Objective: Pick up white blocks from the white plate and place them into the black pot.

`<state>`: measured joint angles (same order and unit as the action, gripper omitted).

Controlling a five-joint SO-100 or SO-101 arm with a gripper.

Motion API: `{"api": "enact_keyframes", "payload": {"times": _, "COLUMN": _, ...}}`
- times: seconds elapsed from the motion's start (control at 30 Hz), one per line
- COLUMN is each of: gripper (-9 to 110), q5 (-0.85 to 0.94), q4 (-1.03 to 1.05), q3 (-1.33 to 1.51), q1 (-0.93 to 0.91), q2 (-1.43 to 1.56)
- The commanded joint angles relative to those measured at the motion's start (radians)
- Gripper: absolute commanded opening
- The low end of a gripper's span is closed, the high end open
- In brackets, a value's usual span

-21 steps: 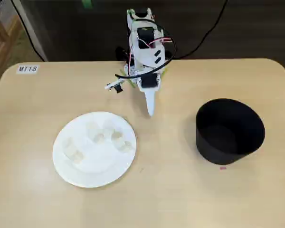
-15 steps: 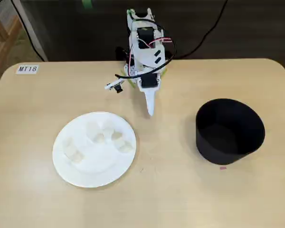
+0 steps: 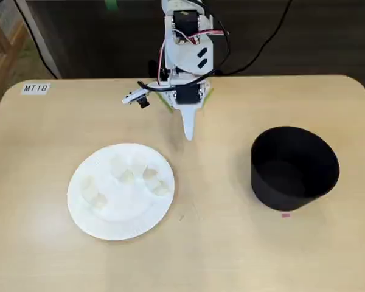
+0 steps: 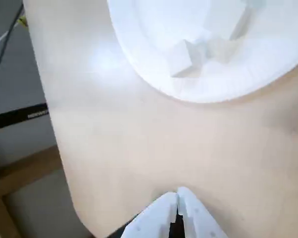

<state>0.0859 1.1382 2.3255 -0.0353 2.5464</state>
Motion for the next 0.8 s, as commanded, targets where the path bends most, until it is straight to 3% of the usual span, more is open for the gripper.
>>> {"api": "enact_keyframes", "payload": {"times": 0.0, "gripper": -2, "q5": -0.023, "q4": -0.023, "q3": -0.048, "q1": -0.081, "q2": -0.041}}
{"api": "enact_keyframes", "payload": {"times": 0.17, "gripper": -2, "q5": -0.006, "q4": 0.006, "q3": -0.293, "q1": -0.227, "q2": -0.390}}
{"api": "enact_keyframes", "payload": {"times": 0.47, "gripper": -2, "q5": 0.044, "q4": 0.275, "q3": -0.904, "q1": -0.525, "q2": -0.986}}
{"api": "enact_keyframes", "payload": {"times": 0.6, "gripper": -2, "q5": 0.094, "q4": 0.459, "q3": -1.187, "q1": -0.581, "q2": -1.266}}
{"api": "enact_keyframes", "payload": {"times": 0.77, "gripper": -1, "q5": 0.094, "q4": 0.449, "q3": -1.270, "q1": -0.594, "q2": -1.365}}
